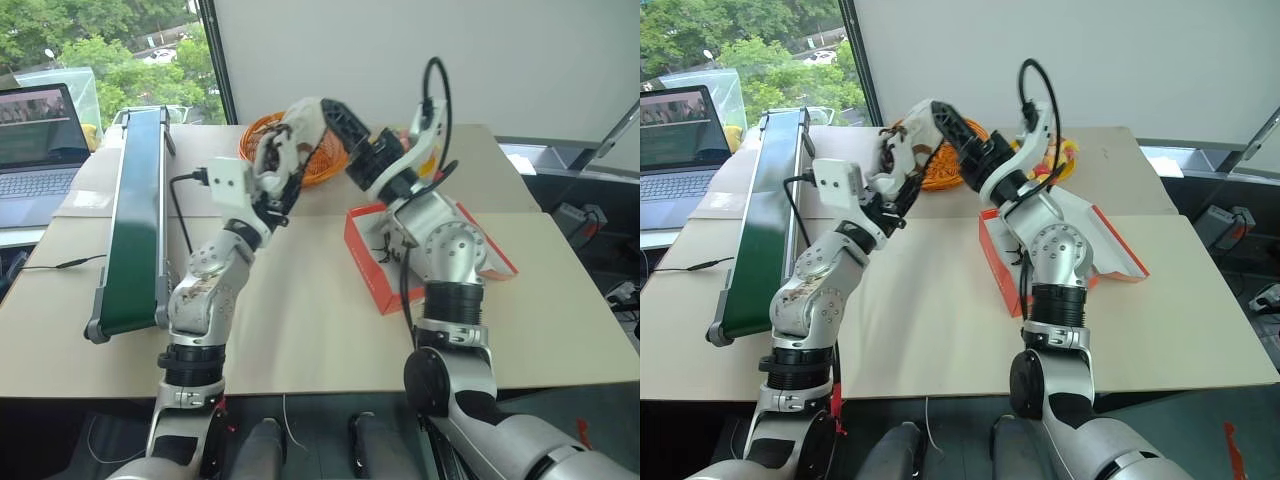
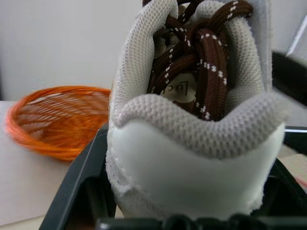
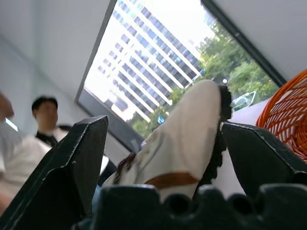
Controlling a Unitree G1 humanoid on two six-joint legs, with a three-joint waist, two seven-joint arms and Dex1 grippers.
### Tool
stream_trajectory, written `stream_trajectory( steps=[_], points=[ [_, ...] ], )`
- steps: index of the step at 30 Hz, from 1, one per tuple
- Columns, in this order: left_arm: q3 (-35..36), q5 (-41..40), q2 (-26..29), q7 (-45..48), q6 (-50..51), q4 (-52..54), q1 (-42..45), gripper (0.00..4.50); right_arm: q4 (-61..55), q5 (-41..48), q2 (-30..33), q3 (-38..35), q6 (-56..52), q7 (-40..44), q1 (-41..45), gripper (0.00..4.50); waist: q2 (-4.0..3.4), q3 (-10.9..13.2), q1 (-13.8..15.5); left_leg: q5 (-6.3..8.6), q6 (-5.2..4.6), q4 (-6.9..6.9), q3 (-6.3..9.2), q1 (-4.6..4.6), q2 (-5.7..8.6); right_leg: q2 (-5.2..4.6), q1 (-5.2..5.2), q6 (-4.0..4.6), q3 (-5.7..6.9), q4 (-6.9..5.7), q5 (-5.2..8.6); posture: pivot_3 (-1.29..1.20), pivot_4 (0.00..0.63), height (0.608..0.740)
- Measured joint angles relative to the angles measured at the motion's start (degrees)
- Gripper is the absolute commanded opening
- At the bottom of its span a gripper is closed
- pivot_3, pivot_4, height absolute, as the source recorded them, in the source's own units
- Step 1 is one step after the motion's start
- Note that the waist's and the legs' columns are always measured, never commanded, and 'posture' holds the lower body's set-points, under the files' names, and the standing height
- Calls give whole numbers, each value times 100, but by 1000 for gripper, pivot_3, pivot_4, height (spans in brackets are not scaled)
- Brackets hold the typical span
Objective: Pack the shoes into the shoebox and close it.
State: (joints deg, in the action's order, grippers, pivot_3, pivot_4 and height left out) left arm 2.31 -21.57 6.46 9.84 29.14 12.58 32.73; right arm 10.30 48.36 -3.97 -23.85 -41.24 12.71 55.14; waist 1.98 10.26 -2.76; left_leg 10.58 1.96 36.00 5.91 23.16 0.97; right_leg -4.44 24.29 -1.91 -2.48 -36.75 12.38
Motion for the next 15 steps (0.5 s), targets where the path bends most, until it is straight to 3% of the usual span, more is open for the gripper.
stream_trajectory(
  steps=[8,15],
  points=[
    [-244,-141,-298,-166,650,577,27,2443,89,20,118,59,0,-166,7,4500,-1,0,-24,0,-2,2,-2,-1,0,2,-2,-1,-1,1,1,0,150,740],
    [-273,-162,-331,-150,852,680,-12,2442,36,21,119,127,0,-153,-66,2432,-2,1,7,0,-2,2,-2,1,0,2,-3,-2,0,6,1,0,150,740]
  ],
)
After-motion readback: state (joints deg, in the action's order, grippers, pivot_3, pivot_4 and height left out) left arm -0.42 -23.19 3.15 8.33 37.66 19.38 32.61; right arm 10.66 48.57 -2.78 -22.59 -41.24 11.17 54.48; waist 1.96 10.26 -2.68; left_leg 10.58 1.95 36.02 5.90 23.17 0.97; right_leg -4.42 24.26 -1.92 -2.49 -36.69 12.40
